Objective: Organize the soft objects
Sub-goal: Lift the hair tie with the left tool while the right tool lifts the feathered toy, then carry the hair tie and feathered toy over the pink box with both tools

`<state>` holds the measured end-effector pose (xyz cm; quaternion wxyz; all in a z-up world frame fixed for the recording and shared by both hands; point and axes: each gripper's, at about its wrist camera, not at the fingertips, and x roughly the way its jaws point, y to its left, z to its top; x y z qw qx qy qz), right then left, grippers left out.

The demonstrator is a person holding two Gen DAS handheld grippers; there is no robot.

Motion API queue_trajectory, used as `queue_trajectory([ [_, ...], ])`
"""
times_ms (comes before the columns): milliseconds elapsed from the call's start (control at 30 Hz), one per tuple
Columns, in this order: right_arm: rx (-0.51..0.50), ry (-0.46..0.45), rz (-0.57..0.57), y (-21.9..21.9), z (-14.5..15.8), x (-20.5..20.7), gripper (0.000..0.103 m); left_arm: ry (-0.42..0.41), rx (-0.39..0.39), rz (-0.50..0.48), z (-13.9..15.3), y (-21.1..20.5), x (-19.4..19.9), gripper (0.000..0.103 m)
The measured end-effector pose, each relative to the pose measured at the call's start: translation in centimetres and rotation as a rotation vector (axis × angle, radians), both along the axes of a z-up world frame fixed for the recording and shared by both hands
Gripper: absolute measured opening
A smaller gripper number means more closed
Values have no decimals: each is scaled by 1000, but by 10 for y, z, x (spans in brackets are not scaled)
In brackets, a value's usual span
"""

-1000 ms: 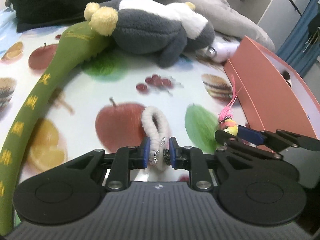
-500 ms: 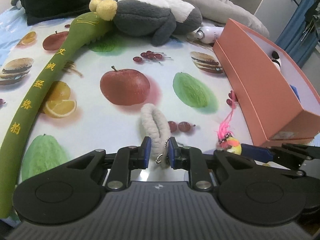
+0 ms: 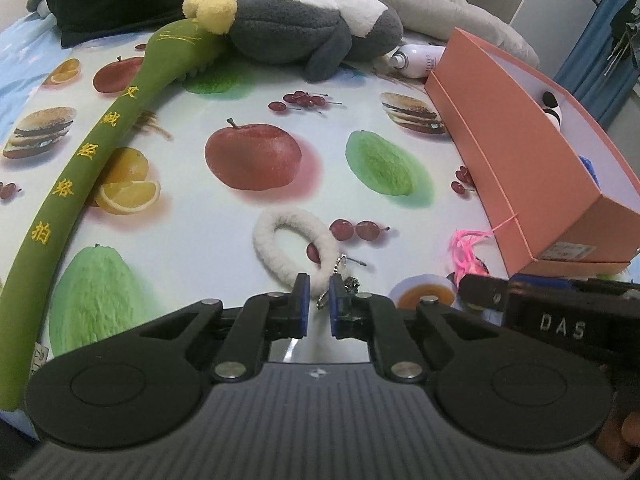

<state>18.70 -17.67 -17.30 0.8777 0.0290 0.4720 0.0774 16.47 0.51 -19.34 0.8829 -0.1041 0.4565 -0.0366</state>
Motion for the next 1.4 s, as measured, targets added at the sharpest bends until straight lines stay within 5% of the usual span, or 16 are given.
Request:
queue_trajectory([
  [167, -53, 15, 9, 1, -11, 3, 52, 6, 2, 8, -1, 1, 0, 11],
  [333, -50, 48, 33, 2, -19, 3, 32, 15, 4, 14, -2, 3, -1, 11],
  [567, -48, 17, 66, 5, -13, 1, 31, 27, -14, 24, -2, 6, -2, 13],
  [633, -53, 5, 80, 7, -12, 1, 31, 30, -18, 28, -2, 7, -4, 39],
  [700, -49, 3, 85, 8, -11, 1, 31, 14, -19, 32, 0, 7, -7, 47],
  [1100, -52, -10, 108, 0, -11, -5, 31, 17, -28, 87, -8, 1, 4, 56],
  [1400, -52, -8, 117, -6, -14, -1, 31, 29, 50, 137, -10, -14, 23, 63],
])
